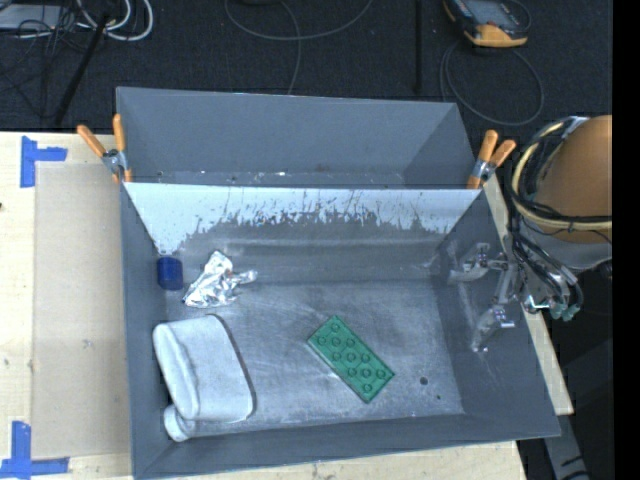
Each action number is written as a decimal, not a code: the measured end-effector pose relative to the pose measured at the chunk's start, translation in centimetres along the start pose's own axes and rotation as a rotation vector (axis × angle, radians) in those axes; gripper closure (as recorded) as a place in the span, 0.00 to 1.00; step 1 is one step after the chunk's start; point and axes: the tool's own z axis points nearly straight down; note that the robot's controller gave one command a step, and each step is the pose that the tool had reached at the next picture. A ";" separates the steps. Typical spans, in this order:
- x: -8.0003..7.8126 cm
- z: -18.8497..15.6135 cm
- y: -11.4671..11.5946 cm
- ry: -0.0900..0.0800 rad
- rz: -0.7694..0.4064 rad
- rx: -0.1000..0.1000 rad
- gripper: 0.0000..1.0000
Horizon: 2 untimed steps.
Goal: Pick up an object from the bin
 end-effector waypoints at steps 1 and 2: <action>-0.5 13.5 6.1 -0.013 0.055 0.003 0.00; 2.5 10.8 17.0 -0.006 0.102 -0.003 0.00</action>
Offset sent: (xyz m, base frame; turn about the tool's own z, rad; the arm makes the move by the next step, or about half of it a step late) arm 0.0015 0.0619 -0.1379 0.0544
